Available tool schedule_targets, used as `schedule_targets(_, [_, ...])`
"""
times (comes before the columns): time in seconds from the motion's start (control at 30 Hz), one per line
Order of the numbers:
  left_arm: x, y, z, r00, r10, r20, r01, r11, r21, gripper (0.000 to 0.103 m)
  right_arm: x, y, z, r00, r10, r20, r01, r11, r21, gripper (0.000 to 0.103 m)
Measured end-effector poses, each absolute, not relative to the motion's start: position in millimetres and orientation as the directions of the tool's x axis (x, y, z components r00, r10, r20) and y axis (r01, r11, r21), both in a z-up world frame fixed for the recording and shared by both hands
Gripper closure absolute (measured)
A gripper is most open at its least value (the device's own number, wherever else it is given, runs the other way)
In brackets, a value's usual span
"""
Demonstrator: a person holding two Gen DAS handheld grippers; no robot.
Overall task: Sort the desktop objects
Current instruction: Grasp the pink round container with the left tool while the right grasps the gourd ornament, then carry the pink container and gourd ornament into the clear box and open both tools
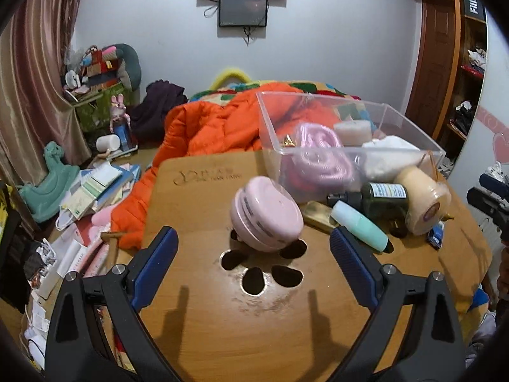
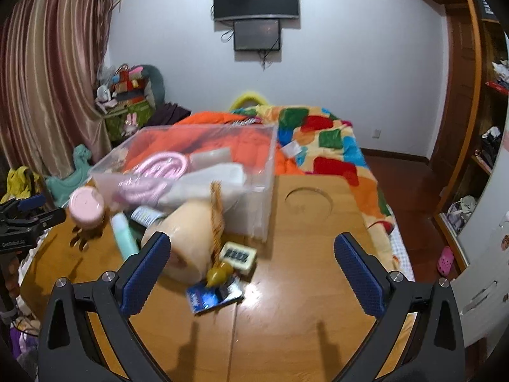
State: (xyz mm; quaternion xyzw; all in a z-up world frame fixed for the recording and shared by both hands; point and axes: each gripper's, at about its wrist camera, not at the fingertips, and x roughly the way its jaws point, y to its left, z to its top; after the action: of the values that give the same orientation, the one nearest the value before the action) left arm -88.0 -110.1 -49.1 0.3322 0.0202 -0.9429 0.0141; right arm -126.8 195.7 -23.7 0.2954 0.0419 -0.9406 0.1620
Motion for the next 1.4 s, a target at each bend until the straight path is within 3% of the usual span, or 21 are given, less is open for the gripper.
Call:
schedule_targets(0.4, [-122.1, -98.1, -67.5, -0.728, 0.01, -0.686, 0.014, -0.999, -0.03, 0.006, -124.1, 188.1, -49.9, -0.757, -0.243, -0.606, 0.368, -0.925, -0.09, 0.004])
schedule_targets(0.57, [-135.1, -98.6, -71.6, -0.709, 0.009, -0.705, 0.028, -0.999, -0.041, 0.006, -133.9, 189.2, -61.7, -0.722, -0.251, -0.645, 0.38, -0.923, -0.066, 0.028])
schedule_targets(0.77, [-143.0, -92.9, -72.4, -0.695, 0.004, -0.719, 0.025, -0.999, -0.03, 0.006, -137.7, 187.8, -66.1, -0.708, -0.27, -0.652, 0.401, -0.914, -0.056, 0.042])
schedule_targets(1.0, [-148.6, -91.7, -75.1, -0.68, 0.019, -0.733, 0.03, -0.998, -0.053, 0.021, -137.4, 182.4, -69.5, -0.69, -0.314, -0.653, 0.446, -0.894, -0.041, 0.069])
schedule_targets(1.13, [-147.5, -93.3, -74.5, -0.686, 0.011, -0.728, 0.048, -0.997, -0.061, 0.031, -135.7, 181.1, -70.0, -0.687, -0.337, -0.643, 0.465, -0.884, -0.034, 0.077])
schedule_targets(1.2, [-146.3, -96.7, -73.7, -0.691, 0.003, -0.723, 0.066, -0.996, -0.067, 0.041, -134.9, 181.8, -69.3, -0.693, -0.341, -0.635, 0.467, -0.884, -0.036, 0.08])
schedule_targets(1.4, [-141.2, -101.4, -72.1, -0.698, 0.02, -0.715, 0.074, -0.992, -0.1, 0.041, -130.5, 187.9, -61.7, -0.693, -0.378, -0.613, 0.481, -0.877, -0.003, 0.088])
